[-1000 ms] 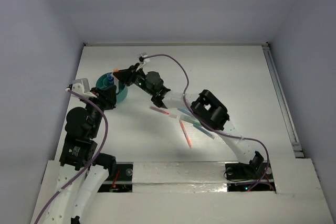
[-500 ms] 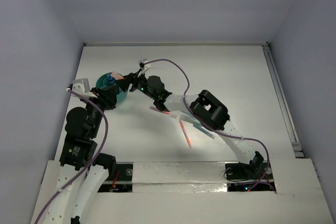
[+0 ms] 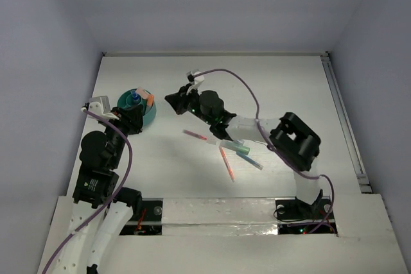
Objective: Sort the stationery into containers
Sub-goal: Pick up the pen from the center of the board.
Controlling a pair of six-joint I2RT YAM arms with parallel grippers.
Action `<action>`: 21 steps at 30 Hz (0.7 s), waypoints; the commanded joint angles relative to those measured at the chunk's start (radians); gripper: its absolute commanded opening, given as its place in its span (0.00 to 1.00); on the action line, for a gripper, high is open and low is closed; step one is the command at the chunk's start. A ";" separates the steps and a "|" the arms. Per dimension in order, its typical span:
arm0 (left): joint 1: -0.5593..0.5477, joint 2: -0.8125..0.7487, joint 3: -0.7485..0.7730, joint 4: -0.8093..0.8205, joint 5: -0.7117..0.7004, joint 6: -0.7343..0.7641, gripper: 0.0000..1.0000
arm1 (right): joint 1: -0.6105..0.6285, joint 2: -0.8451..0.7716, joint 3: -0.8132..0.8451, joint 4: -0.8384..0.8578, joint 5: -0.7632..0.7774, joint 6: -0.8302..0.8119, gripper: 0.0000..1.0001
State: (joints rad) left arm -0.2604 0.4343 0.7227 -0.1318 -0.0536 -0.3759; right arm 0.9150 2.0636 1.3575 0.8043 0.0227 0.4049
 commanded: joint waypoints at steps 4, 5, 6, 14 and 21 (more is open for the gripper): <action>-0.003 -0.006 0.017 0.047 0.014 0.000 0.16 | -0.088 -0.278 -0.182 -0.496 0.076 -0.075 0.00; -0.013 -0.006 0.015 0.047 0.014 0.002 0.16 | -0.112 -0.302 -0.189 -0.584 0.072 -0.086 0.00; -0.013 -0.008 0.015 0.047 0.012 0.002 0.16 | -0.122 -0.342 -0.196 -0.744 0.083 -0.116 0.00; -0.013 -0.009 0.014 0.049 0.021 0.002 0.16 | -0.174 -0.338 -0.150 -1.215 0.082 -0.271 0.60; -0.013 -0.017 0.009 0.051 0.023 0.002 0.16 | -0.174 -0.215 -0.071 -1.300 0.042 -0.365 0.71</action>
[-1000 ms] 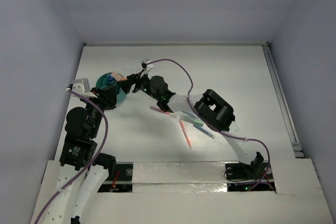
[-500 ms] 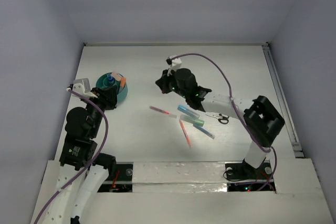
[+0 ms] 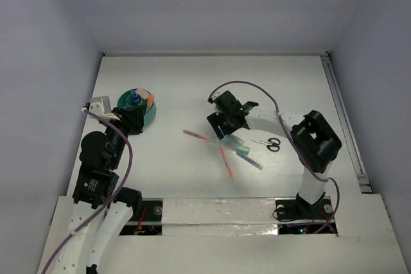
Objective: Sort the stationery into containers
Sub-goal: Pick up the pen from the center of the board.
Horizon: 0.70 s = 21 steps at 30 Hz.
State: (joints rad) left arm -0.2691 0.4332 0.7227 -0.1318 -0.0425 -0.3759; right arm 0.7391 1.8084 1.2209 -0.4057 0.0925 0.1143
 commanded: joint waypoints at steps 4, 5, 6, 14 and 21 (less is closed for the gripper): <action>-0.004 -0.017 0.011 0.050 0.013 0.002 0.16 | -0.007 0.097 0.097 -0.101 -0.023 -0.090 0.68; -0.004 -0.017 0.011 0.050 0.015 0.002 0.16 | -0.017 0.104 0.098 -0.097 -0.027 -0.090 0.64; -0.004 -0.017 0.009 0.050 0.015 0.002 0.16 | -0.017 0.115 0.103 -0.097 -0.025 -0.091 0.59; -0.004 -0.017 0.011 0.049 0.016 0.002 0.16 | -0.055 0.117 0.095 -0.061 0.035 -0.102 0.22; -0.013 -0.010 0.009 0.050 0.020 -0.001 0.17 | -0.064 -0.030 0.051 0.215 0.052 -0.211 0.14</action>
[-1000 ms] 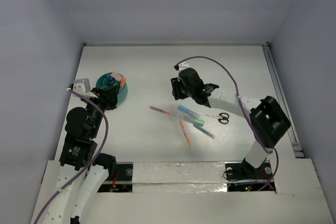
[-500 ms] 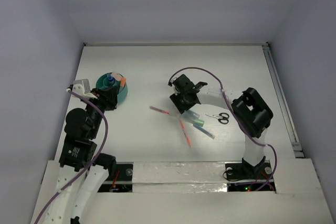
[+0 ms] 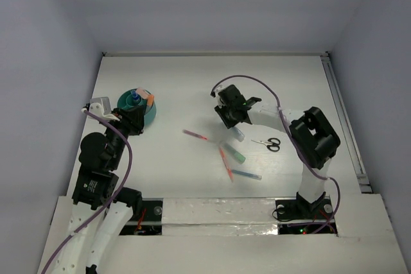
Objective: Sort the stationery into containers
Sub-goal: Pick up the pen from the center of the board, then place the pen in the storage box.
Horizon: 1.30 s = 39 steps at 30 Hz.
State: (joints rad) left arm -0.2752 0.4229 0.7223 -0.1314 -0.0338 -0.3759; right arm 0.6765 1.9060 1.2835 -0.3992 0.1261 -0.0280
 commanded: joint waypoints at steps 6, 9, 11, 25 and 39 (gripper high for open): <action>-0.007 0.005 0.009 0.052 0.011 -0.001 0.17 | 0.026 -0.190 -0.012 0.540 -0.129 0.028 0.14; -0.007 0.010 0.009 0.052 0.008 0.000 0.17 | 0.060 -0.139 0.003 0.787 -0.247 0.181 0.14; -0.007 0.010 0.009 0.049 0.003 -0.001 0.17 | 0.096 -0.055 0.052 0.959 -0.296 0.262 0.15; -0.007 0.014 0.016 0.039 -0.015 0.002 0.16 | 0.250 0.519 0.680 1.211 -0.316 0.445 0.16; -0.007 0.017 0.016 0.038 -0.012 0.002 0.16 | 0.250 0.608 0.725 1.246 -0.195 0.424 0.23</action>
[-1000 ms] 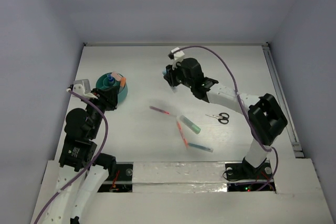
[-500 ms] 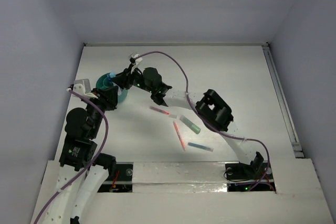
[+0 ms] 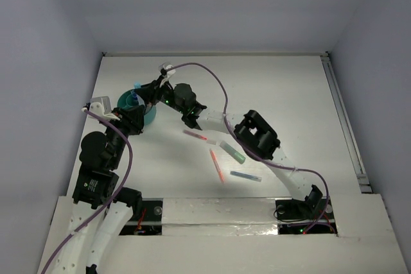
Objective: Sort the stationery into containers
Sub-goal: Place the pen in the storage box, then pick up the pen from the center of the board.
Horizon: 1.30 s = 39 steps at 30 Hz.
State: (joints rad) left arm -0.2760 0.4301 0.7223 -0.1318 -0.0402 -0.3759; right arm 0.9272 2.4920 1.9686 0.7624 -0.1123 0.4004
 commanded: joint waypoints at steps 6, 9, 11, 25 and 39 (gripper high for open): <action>-0.006 0.012 0.017 0.043 -0.001 0.002 0.16 | -0.001 -0.031 -0.066 0.106 0.026 -0.024 0.56; -0.006 0.012 0.014 0.046 0.002 0.002 0.16 | -0.001 -0.087 -0.096 0.112 0.022 -0.055 0.64; -0.006 0.012 0.012 0.046 0.003 0.000 0.16 | -0.001 -0.140 -0.132 0.110 0.023 -0.077 0.68; -0.006 -0.002 0.011 0.049 0.011 0.000 0.16 | -0.105 -0.689 -0.663 -0.506 0.094 -0.147 0.00; -0.015 -0.019 0.008 0.052 0.010 0.002 0.17 | -0.125 -0.855 -0.826 -1.192 0.274 -0.238 0.73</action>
State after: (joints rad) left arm -0.2871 0.4229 0.7223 -0.1314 -0.0345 -0.3759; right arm 0.7998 1.6630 1.0992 -0.3096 0.1337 0.1963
